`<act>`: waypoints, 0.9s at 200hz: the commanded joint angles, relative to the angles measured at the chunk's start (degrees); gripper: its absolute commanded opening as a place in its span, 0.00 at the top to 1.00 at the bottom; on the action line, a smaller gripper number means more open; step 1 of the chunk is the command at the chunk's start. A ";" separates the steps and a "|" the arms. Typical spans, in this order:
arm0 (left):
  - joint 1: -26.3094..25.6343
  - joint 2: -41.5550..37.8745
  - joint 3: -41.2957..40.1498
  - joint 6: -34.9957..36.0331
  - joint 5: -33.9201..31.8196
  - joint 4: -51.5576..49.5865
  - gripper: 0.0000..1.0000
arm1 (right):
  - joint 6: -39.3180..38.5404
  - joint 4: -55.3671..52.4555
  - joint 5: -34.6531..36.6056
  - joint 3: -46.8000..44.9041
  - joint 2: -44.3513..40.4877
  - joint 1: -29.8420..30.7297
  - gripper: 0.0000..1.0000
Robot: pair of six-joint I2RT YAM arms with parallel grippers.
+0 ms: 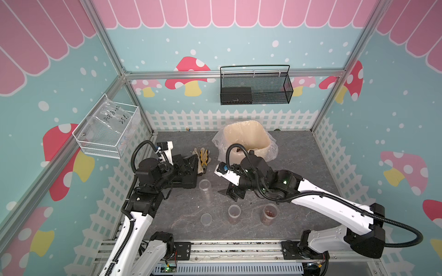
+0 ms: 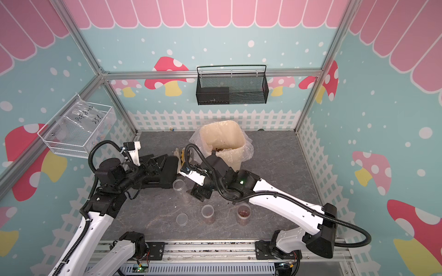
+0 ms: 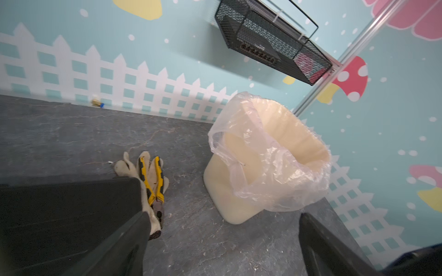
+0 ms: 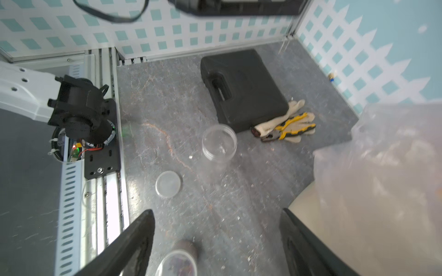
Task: Empty the moldy dried flower tea in the jars
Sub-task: Place the jar at the center of the board, then pick up the jar from the center of the board.
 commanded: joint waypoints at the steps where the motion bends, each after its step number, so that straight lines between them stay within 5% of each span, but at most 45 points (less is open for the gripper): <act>1: -1.97 0.03 0.04 2.03 5.89 2.02 0.01 | -0.97 4.06 -3.16 -7.12 -5.34 0.52 0.14; 65: -10.40 1.58 0.43 5.97 0.13 -1.67 0.01 | -9.47 12.57 -9.28 -28.11 -14.96 0.50 0.15; 180: -10.35 -0.93 -1.48 6.22 -1.63 -2.95 0.01 | -22.30 15.83 -10.78 -29.40 -5.27 0.63 0.25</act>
